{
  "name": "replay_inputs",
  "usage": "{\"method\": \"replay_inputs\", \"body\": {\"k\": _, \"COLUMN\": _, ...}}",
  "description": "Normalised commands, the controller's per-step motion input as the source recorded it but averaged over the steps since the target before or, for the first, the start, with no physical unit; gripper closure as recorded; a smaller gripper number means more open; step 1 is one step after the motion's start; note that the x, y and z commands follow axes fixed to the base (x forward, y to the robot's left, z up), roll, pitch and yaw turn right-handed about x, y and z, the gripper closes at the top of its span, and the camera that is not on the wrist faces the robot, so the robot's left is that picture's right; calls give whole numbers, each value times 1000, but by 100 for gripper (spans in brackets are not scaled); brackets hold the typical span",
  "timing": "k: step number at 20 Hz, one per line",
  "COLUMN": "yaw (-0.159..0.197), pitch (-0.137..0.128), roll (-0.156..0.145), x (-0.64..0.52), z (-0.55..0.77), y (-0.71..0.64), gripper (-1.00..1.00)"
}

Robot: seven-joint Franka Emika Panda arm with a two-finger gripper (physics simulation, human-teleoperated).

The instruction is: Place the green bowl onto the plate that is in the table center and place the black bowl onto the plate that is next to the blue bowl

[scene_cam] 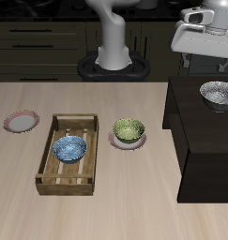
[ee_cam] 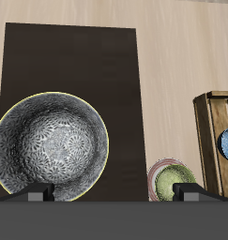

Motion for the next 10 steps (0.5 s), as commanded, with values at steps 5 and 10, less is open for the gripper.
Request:
{"method": "replay_inputs", "body": {"k": 5, "yaw": 22, "pitch": 43, "roll": 21, "x": 74, "z": -285, "y": 83, "gripper": -100}}
{"method": "replay_inputs", "body": {"k": 10, "yaw": 11, "pitch": 26, "roll": 15, "x": 43, "z": -233, "y": 33, "gripper": -100}}
